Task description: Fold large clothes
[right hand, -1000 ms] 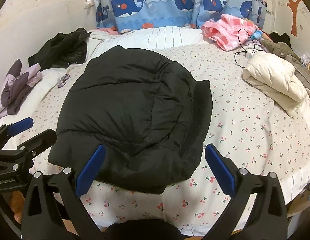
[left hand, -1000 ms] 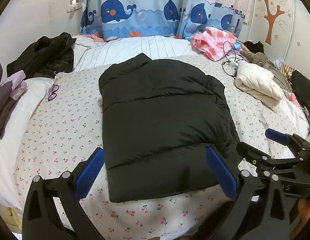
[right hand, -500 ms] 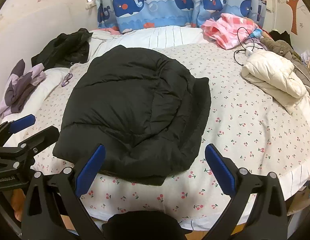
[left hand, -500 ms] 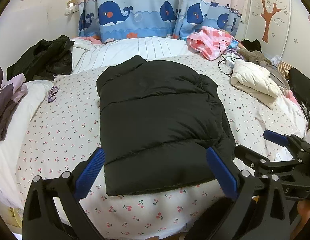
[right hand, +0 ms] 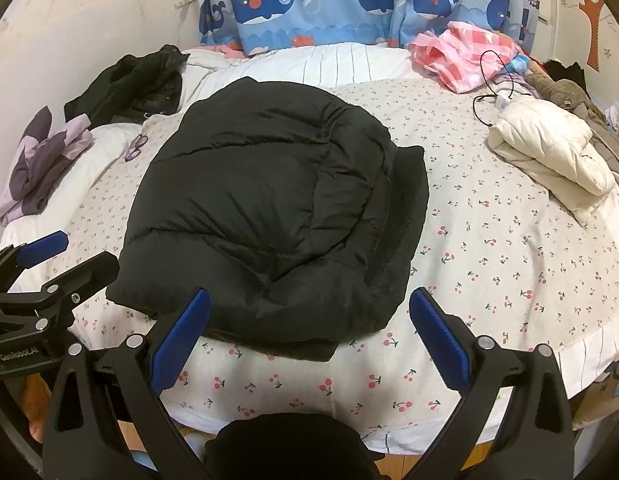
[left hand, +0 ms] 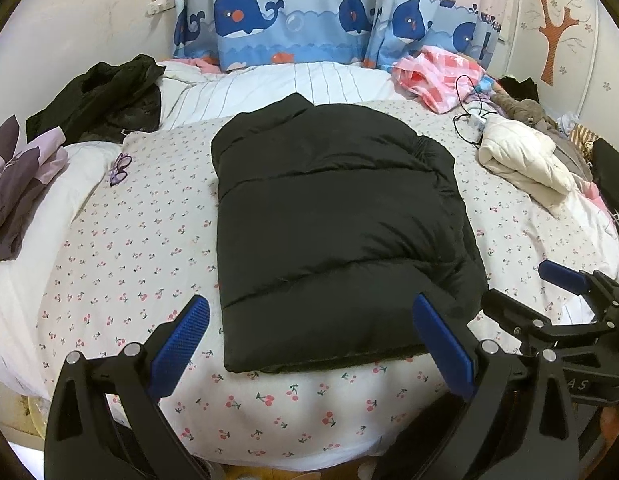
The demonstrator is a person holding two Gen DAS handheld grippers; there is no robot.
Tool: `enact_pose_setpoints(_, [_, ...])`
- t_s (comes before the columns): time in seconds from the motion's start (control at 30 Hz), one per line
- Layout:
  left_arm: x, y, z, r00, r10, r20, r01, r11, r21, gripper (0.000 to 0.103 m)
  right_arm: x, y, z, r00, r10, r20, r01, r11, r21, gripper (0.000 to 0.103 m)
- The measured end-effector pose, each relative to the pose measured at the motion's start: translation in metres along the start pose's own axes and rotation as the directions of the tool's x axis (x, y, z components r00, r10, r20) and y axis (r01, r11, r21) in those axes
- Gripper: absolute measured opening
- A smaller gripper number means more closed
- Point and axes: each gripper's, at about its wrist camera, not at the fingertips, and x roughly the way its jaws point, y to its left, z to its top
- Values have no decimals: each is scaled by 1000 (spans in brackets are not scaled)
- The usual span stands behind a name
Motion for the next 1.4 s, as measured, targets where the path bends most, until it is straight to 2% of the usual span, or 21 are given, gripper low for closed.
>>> enact_pose_setpoints(0.4, [-1,2,-1,1000,4,-9,-4,1000,-6,97,5,7,1,1000,-3,-19,3,1000,-15,96])
enact_pose_setpoints(0.73, [8,5,0,999,-1,-45,0,1000,-6,97,6,3,0,998,-41,-42,40,999,-17,96])
enact_pose_setpoints(1.2, [10,0,0,998,-24,-51,24,1000,-8,97,5,-2,-1,999,-25,-44,24,1000,-19,96])
enact_pose_setpoints(1.4, [9,0,1,999,-8,-51,7,1000,-18,97,7,-2,-1,998,-24,-50,23,1000,-21,96])
